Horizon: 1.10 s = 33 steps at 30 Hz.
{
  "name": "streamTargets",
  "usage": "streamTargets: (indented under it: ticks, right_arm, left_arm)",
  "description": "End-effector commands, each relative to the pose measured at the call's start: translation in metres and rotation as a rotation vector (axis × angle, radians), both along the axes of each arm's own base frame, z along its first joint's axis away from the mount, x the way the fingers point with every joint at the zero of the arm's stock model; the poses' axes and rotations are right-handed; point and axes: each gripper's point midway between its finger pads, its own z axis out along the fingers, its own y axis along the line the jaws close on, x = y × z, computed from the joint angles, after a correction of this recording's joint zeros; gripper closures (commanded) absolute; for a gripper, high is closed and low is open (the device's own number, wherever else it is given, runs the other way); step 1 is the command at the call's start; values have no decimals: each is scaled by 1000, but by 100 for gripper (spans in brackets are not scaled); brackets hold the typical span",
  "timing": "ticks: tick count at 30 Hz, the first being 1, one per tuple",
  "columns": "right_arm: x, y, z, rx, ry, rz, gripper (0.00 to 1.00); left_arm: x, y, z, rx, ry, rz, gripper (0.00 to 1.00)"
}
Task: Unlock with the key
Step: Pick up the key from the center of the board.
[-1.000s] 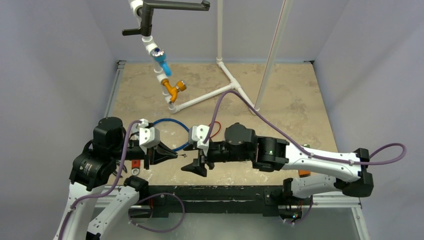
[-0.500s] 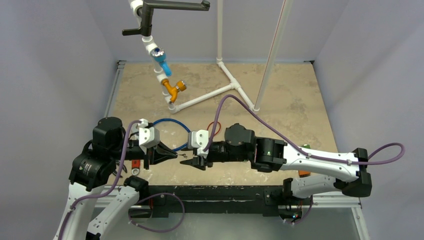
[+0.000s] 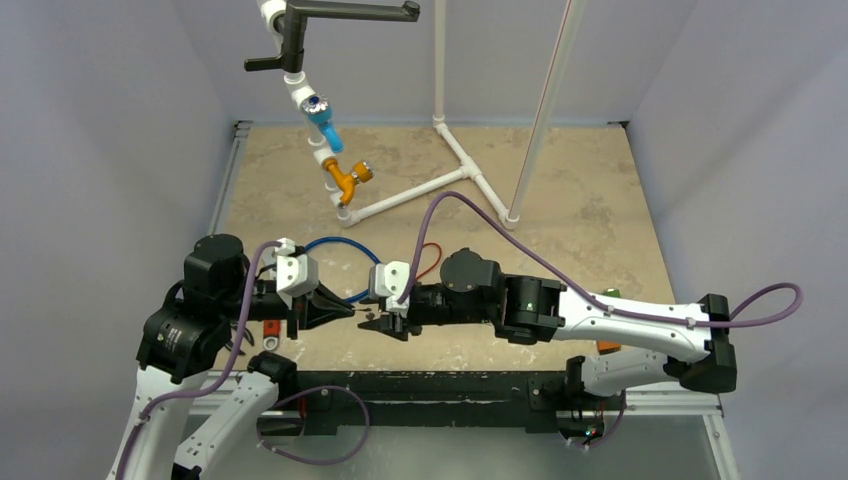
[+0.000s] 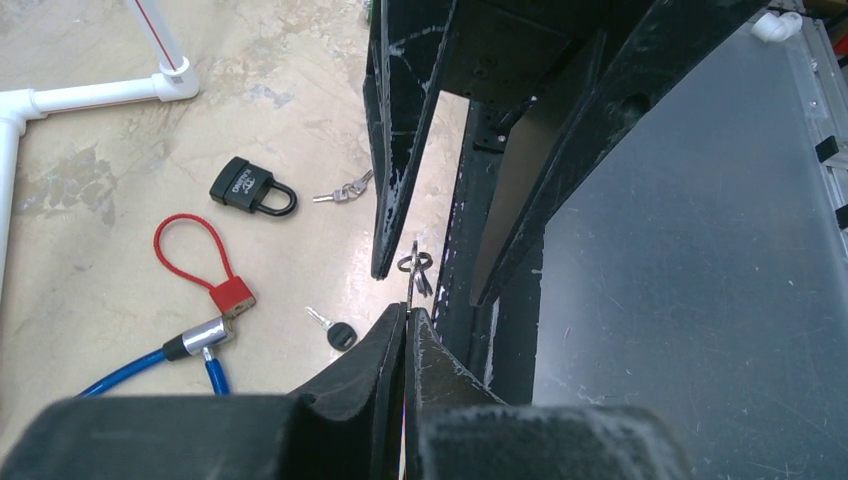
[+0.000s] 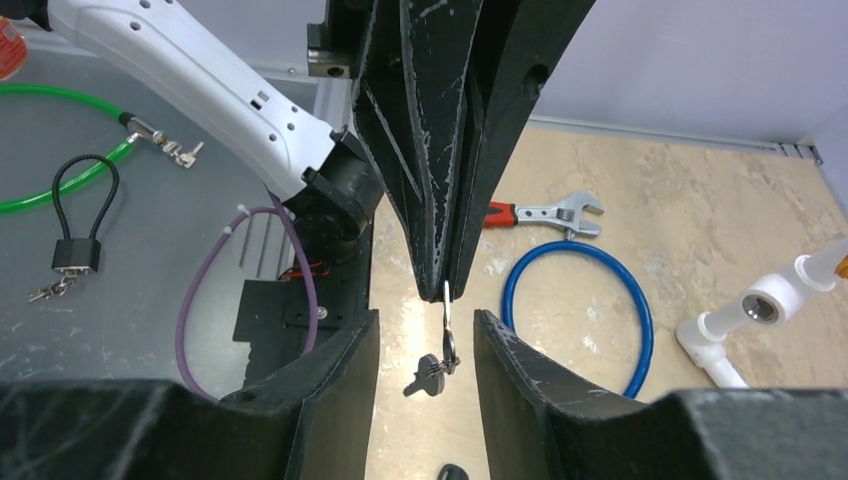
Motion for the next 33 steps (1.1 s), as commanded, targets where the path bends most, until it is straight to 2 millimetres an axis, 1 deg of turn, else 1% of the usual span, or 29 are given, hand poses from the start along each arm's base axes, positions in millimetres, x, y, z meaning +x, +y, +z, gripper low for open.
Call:
streamTargets:
  ticks: [1, 2, 5, 7, 13, 16, 18, 21, 22, 24, 28, 30, 31, 33]
  right_arm:
    - [7, 2, 13, 31, -1, -43, 69]
    - [8, 2, 14, 36, -3, -49, 77]
    - [10, 2, 15, 42, -6, -58, 88]
    - [9, 2, 14, 37, -3, -53, 100]
    - [10, 2, 2, -10, 16, -60, 100]
    - [12, 1, -3, -26, 61, -75, 100]
    - [17, 0, -3, -21, 116, -89, 100]
    - [21, -1, -5, -22, 220, -78, 100]
    - [22, -2, -5, -21, 254, -77, 100]
    - [20, -4, -6, -17, 285, -71, 100]
    - [15, -6, -7, 0, 322, -58, 100]
    - [15, -8, -9, 1, 347, -66, 100]
    - [16, -9, -13, -3, 369, -82, 100]
    - [24, -14, -23, -22, 432, -134, 100]
  left_arm:
    - [-8, -2, 17, -35, -26, -30, 100]
    - [-9, -2, 17, -36, -27, -31, 100]
    - [-10, -2, 18, -39, -27, -37, 100]
    - [-11, -2, 18, -39, -25, -39, 100]
    - [-11, -2, 17, -38, -32, -40, 100]
    - [-11, -2, 17, -37, -31, -41, 99]
    - [-11, -2, 16, -32, -24, -43, 76]
    - [-12, -1, 14, -21, -23, -47, 49]
    - [-13, 0, 13, -15, -27, -53, 42]
    - [-13, 1, 10, -1, -31, -56, 37]
    - [-8, 2, 3, 17, -23, -39, 32]
    - [1, 2, 1, 16, -22, 8, 32]
    - [11, 1, 2, 7, -47, 40, 32]
    - [21, 0, -3, 3, -57, 70, 31]
